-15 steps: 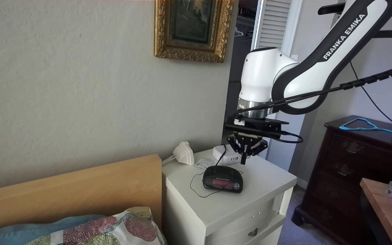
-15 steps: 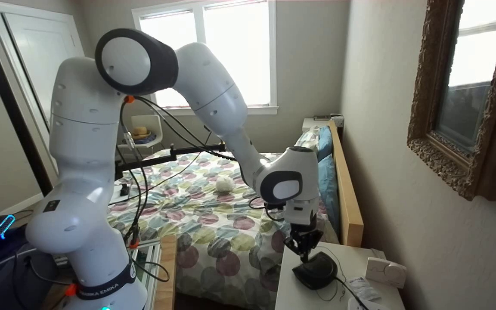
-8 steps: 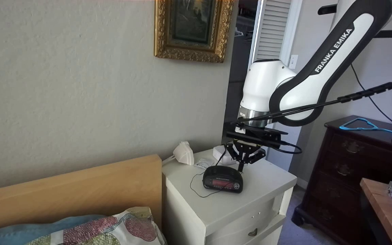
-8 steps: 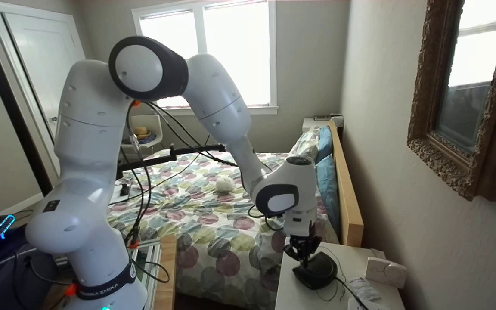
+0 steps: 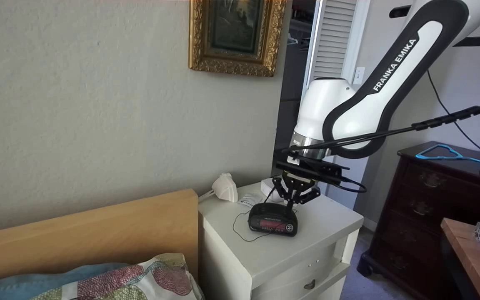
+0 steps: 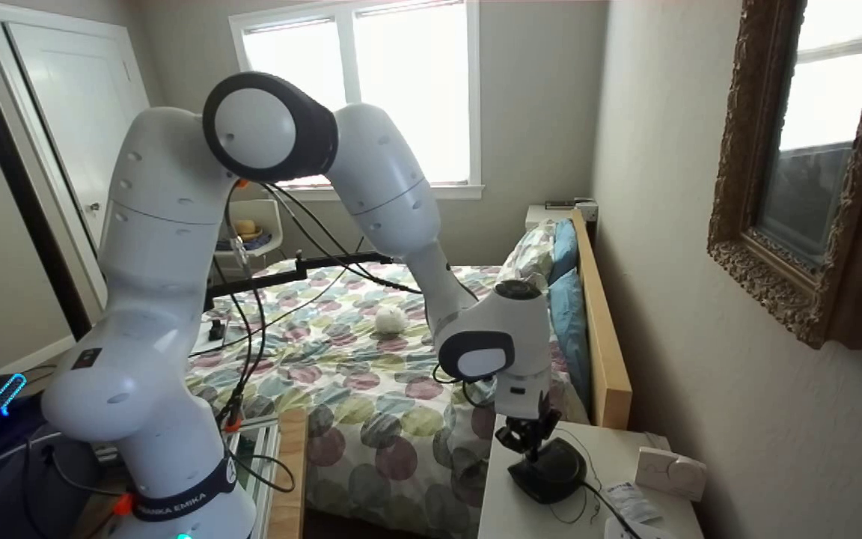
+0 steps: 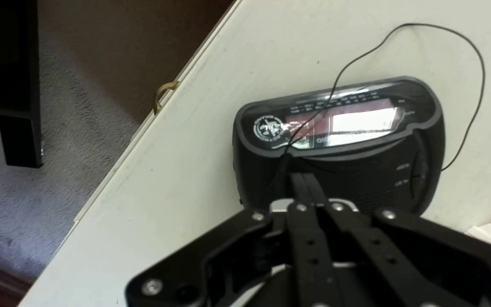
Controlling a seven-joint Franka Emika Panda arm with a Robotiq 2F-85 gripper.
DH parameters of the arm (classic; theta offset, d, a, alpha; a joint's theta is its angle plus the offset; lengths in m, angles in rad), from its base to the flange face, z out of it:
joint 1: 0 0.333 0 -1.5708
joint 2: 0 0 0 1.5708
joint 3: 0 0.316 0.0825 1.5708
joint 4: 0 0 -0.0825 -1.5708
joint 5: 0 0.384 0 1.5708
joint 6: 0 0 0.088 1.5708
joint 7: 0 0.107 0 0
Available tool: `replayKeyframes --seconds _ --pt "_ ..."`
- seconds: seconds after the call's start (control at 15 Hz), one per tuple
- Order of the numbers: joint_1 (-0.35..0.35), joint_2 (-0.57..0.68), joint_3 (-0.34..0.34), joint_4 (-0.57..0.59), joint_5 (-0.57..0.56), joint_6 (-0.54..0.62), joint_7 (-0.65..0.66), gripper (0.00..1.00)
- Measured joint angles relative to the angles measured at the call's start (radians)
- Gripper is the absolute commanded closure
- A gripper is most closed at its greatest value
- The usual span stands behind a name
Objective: Press the right button on the black alarm clock
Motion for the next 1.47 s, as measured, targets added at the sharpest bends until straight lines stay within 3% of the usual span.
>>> replayKeyframes --seconds 1.47 --pt "-0.010 0.025 0.014 0.002 0.105 0.022 -0.110 0.98"
